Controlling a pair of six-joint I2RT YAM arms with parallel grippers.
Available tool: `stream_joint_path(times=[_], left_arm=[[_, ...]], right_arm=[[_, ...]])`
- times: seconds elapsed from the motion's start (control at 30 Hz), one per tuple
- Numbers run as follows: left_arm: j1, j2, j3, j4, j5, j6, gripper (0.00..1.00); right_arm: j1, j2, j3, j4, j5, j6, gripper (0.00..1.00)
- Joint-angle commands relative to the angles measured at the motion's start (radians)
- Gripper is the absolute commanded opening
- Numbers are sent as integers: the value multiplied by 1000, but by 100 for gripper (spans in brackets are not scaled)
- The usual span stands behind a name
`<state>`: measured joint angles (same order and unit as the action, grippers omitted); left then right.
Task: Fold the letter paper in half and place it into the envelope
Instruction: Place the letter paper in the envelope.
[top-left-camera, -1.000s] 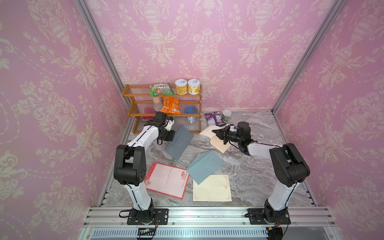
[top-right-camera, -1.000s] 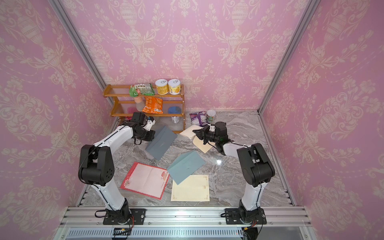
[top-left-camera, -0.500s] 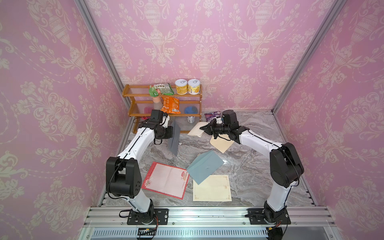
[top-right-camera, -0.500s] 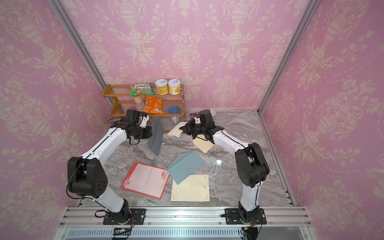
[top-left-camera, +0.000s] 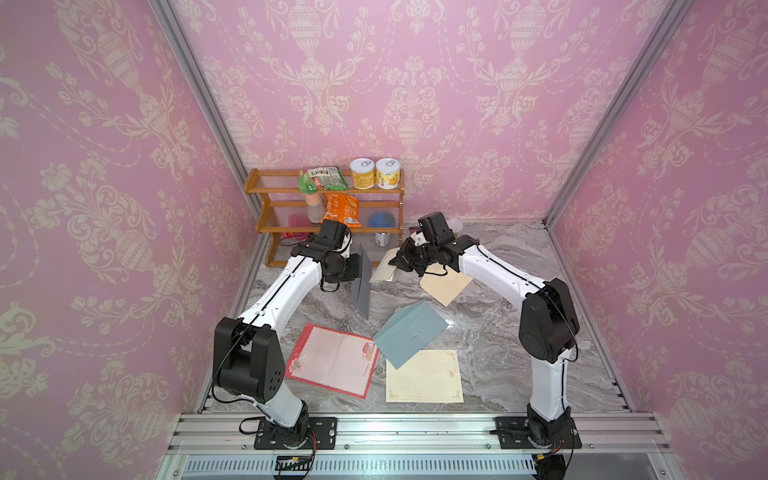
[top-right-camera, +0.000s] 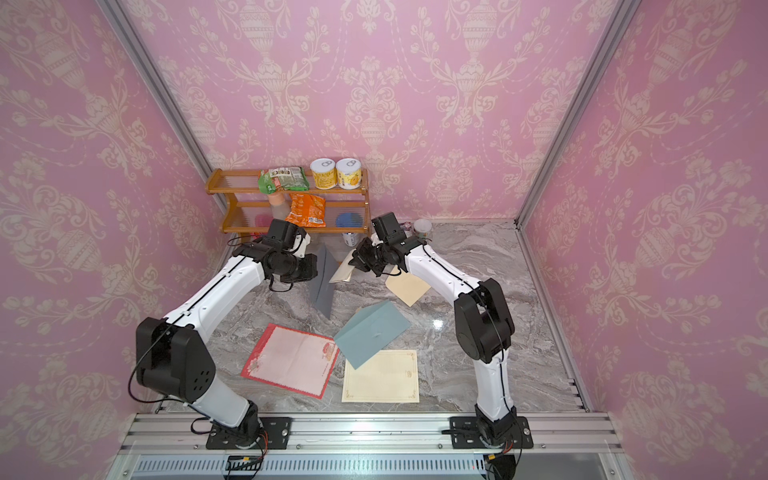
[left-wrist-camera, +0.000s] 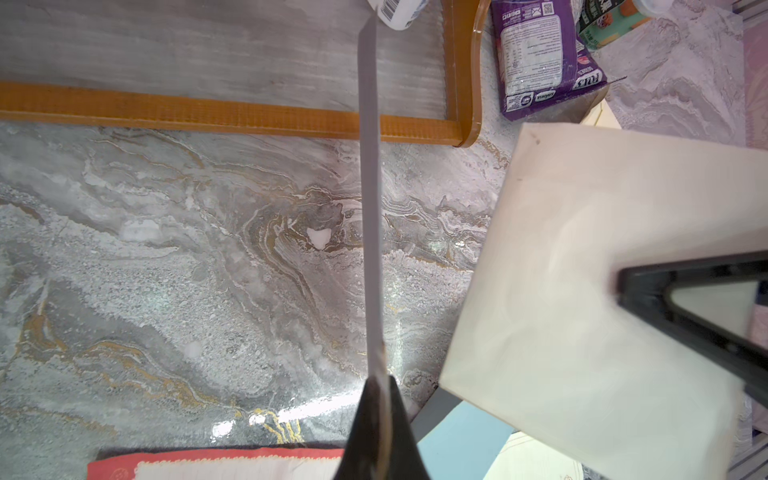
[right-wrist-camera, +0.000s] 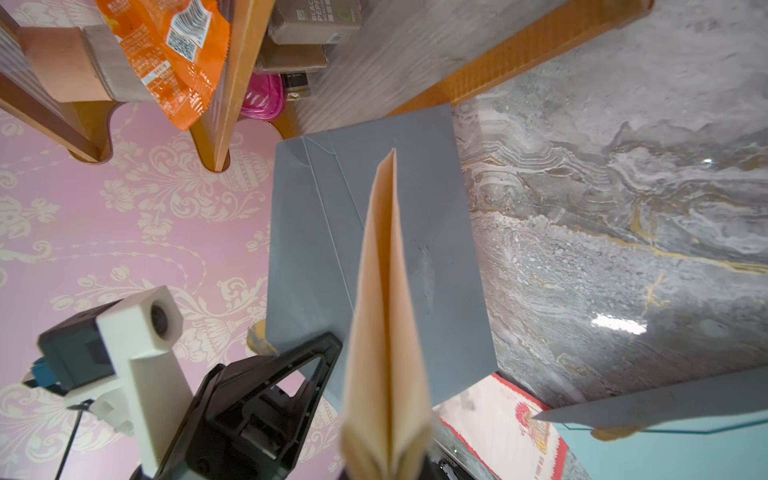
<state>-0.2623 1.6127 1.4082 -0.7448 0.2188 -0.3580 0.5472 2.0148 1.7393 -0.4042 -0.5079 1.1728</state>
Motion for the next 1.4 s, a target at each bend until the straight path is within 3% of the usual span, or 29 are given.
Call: stream_joint_path(times=[0.0,0.57,0.8,1.37], left_arm=[[-32,23,56,-39,-33,-29,0],[-88,157,215,-71,-47,-12,0],[-94,182,279,-67,1,-30,0],[-97,201,278,7,171,-82,0]], right_arm=[[14,25,63,-53,17,-48,0],[9,61,224,-188,8,-126,0],[9,100,232,-189,-2,-119,0],[4,212,366,-184,3,-115,0]])
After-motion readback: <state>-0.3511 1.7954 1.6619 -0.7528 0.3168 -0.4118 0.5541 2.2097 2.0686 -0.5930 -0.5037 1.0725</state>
